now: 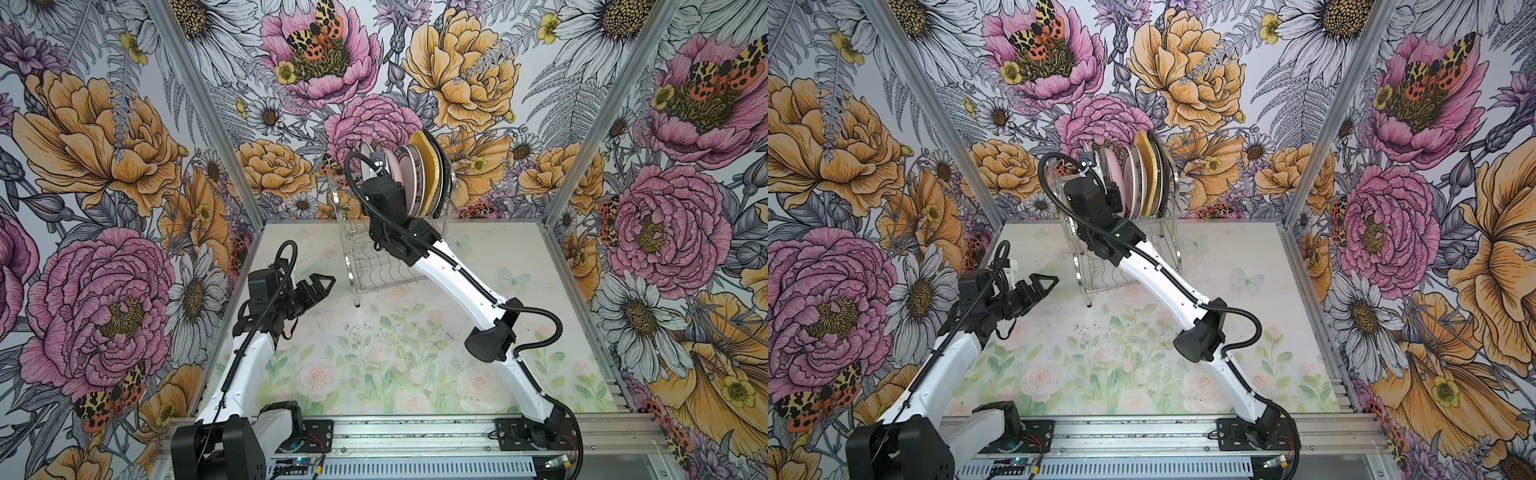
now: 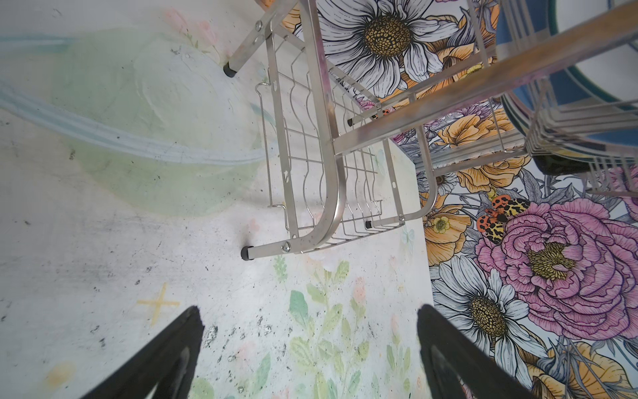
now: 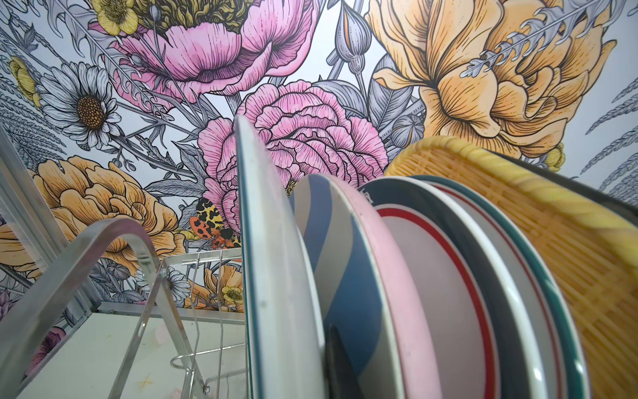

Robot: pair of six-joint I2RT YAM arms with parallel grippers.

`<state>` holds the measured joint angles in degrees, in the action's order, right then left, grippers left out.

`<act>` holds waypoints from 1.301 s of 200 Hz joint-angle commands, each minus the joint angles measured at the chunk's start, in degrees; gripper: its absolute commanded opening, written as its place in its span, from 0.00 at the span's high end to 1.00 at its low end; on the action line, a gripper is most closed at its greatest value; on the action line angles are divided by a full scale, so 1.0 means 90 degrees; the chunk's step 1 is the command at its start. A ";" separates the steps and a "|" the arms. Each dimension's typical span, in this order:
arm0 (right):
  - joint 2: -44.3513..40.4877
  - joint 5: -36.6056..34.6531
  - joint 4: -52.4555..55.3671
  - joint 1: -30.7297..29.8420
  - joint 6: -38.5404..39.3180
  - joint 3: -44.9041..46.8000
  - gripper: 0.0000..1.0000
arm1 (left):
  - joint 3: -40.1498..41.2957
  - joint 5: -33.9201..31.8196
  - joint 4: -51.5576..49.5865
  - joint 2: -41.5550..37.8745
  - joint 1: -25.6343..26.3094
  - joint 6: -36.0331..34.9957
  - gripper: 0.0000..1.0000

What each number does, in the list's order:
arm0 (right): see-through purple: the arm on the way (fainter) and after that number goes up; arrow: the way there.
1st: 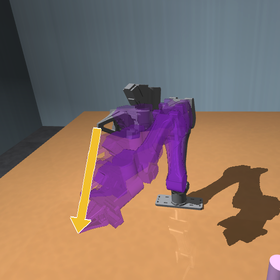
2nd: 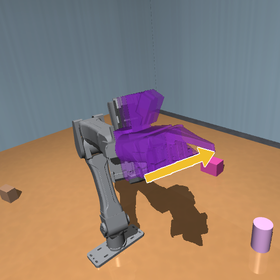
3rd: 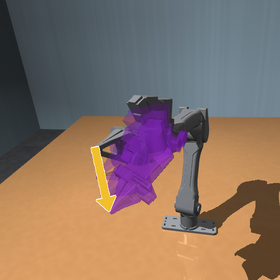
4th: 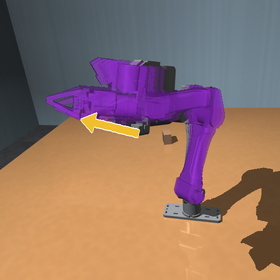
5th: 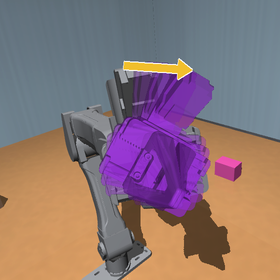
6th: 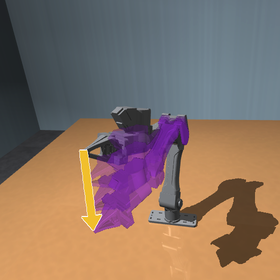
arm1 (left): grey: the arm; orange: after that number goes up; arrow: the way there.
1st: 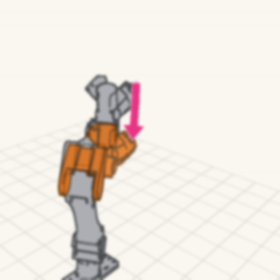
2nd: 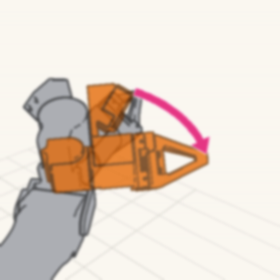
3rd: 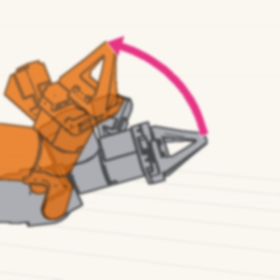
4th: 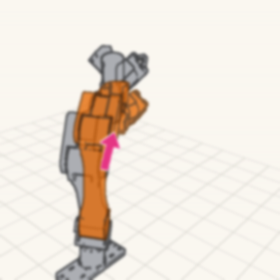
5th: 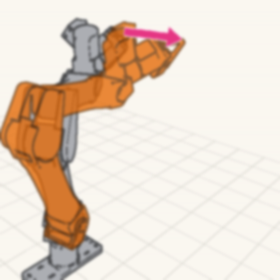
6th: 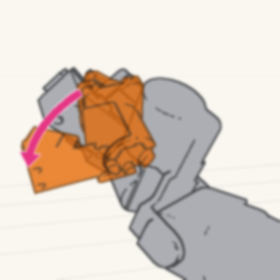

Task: Load plates into a dish rack
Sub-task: Place the plate on the dish rack.

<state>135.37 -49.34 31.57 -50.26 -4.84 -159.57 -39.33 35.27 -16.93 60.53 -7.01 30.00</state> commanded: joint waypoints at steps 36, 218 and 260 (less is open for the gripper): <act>0.0247 -0.0377 -0.0557 0.0030 0.0108 -0.0234 1.00 | -0.0076 -0.0055 0.0123 0.0012 -0.0063 -0.0089 0.03; 0.0054 -0.0367 -0.0578 -0.0199 0.0500 -0.0219 0.60 | -0.0054 -0.0092 0.0123 -0.0090 -0.0087 -0.0082 0.02; -0.0227 -0.0386 -0.0575 -0.0339 0.0585 -0.0006 0.59 | -0.0039 -0.0105 0.0123 -0.0143 -0.0081 -0.0082 0.02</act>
<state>137.69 -51.92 27.51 -52.16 -0.75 -159.65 -39.33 35.27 -16.93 60.47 -7.38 30.00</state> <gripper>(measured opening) 0.412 0.980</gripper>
